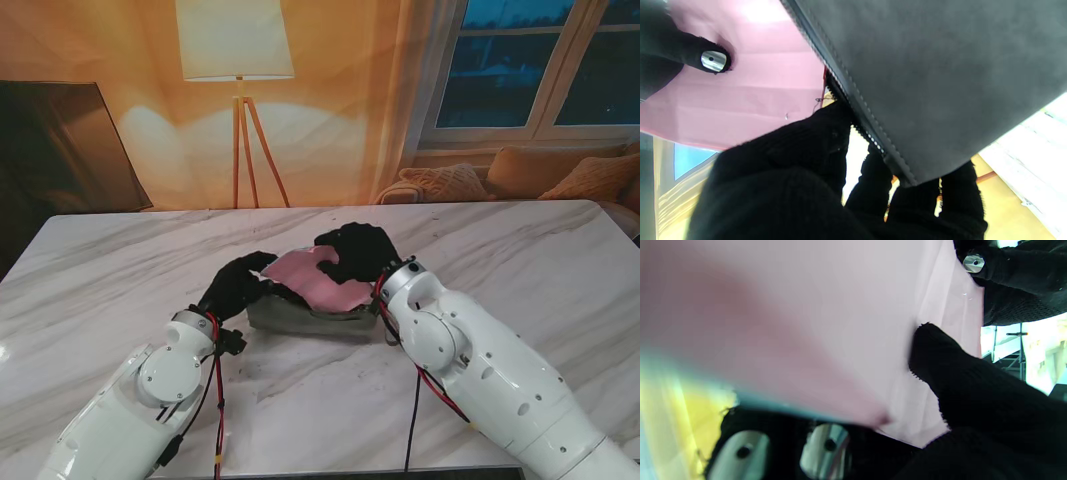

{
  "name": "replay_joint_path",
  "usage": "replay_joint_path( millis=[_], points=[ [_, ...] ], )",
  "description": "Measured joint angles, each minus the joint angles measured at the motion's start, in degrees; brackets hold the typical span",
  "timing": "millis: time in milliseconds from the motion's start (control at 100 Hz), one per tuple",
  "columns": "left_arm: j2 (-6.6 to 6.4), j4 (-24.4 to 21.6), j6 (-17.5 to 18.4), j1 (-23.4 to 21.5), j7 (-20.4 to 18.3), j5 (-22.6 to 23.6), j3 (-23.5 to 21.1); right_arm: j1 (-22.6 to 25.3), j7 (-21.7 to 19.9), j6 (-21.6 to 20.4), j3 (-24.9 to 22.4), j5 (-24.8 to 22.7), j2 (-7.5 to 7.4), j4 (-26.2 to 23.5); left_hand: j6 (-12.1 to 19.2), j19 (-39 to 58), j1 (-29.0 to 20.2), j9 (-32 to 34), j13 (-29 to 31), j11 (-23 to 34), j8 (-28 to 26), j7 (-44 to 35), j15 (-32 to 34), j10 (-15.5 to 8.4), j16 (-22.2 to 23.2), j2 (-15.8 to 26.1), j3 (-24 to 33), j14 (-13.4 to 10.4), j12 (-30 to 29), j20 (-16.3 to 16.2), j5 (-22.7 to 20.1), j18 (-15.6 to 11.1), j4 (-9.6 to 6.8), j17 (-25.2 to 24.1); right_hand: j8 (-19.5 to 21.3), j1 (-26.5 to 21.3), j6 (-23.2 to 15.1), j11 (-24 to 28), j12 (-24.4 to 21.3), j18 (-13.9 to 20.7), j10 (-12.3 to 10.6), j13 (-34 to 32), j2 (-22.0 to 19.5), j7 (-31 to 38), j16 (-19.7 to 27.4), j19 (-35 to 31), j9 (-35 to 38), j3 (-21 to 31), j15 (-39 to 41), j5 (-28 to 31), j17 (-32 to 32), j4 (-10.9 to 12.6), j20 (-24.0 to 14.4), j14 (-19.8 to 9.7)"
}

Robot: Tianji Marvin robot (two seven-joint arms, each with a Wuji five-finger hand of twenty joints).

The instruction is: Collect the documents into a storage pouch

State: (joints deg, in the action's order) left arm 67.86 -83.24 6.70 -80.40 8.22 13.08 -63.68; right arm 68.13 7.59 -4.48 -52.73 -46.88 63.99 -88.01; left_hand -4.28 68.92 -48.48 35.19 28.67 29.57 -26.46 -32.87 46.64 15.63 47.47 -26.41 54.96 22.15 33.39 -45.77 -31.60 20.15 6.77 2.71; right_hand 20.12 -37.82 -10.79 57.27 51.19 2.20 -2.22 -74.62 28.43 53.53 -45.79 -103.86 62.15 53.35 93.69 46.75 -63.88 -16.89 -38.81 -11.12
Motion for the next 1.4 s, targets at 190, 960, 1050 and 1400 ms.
replay_joint_path(
  millis=[190, 960, 1050, 1400],
  points=[
    [0.07, -0.2, -0.7, -0.2, 0.4, 0.2, -0.3, -0.2, 0.8, 0.5, 0.6, -1.4, 0.34, 0.9, 0.0, -0.1, 0.0, 0.1, 0.0, 0.2, 0.6, 1.7, -0.6, -0.1, -0.1, 0.0, 0.0, 0.0, -0.1, 0.1, 3.8, -0.1, 0.01, -0.1, 0.0, 0.0, 0.0, 0.0, 0.5, 0.0, 0.0, 0.0, 0.0, 0.0, 0.0, -0.2, 0.0, 0.0, 0.0, 0.0, 0.0, 0.0, 0.1, 0.0],
    [0.52, -1.1, -1.9, -1.5, 1.8, 1.2, -2.9, -3.8, 1.8, 0.8, 3.9, -3.8, 0.19, 3.9, -0.4, -2.0, 2.1, -9.3, -6.6, -2.4, -2.3, -1.3, -7.8, -0.8, -3.5, 0.6, -0.1, -0.1, -2.4, 0.3, 9.8, -1.7, -0.21, -2.7, 0.0, 0.0, 0.0, 0.0, 0.5, 0.0, 0.0, 0.0, 0.0, 0.1, 0.0, -0.2, 0.0, 0.0, 0.0, 0.0, 0.0, 0.0, 0.1, 0.0],
    [0.35, -1.8, -2.3, -2.0, 0.8, 0.9, -3.4, -4.4, 1.9, 1.3, 4.5, -3.7, 0.32, 4.6, -0.4, -2.8, 2.7, -9.4, -8.2, -2.5, -1.4, 0.6, -8.6, -0.8, -3.8, 0.7, -0.7, -0.1, -2.4, 0.3, 9.8, -1.9, -0.33, -3.2, 0.0, 0.0, 0.0, 0.0, 0.5, 0.0, 0.0, 0.0, 0.0, 0.1, 0.0, -0.2, 0.0, 0.0, 0.0, 0.0, 0.0, 0.0, 0.1, 0.0],
    [-0.71, -4.6, -2.9, -4.6, -1.9, 3.9, -7.4, -5.8, 1.8, 2.2, 5.7, -4.3, 0.51, 5.8, -0.4, -6.1, 5.8, -13.8, -10.4, -6.4, 2.8, 10.3, -11.5, -2.2, -4.3, 0.8, -2.3, -1.8, -3.8, 0.8, 12.4, -3.7, -0.61, -5.4, 0.0, 0.0, 0.0, 0.0, 0.5, 0.0, 0.0, 0.0, 0.0, 0.1, 0.0, -0.2, 0.0, 0.0, 0.0, 0.0, 0.0, 0.0, 0.2, 0.0]
  ],
)
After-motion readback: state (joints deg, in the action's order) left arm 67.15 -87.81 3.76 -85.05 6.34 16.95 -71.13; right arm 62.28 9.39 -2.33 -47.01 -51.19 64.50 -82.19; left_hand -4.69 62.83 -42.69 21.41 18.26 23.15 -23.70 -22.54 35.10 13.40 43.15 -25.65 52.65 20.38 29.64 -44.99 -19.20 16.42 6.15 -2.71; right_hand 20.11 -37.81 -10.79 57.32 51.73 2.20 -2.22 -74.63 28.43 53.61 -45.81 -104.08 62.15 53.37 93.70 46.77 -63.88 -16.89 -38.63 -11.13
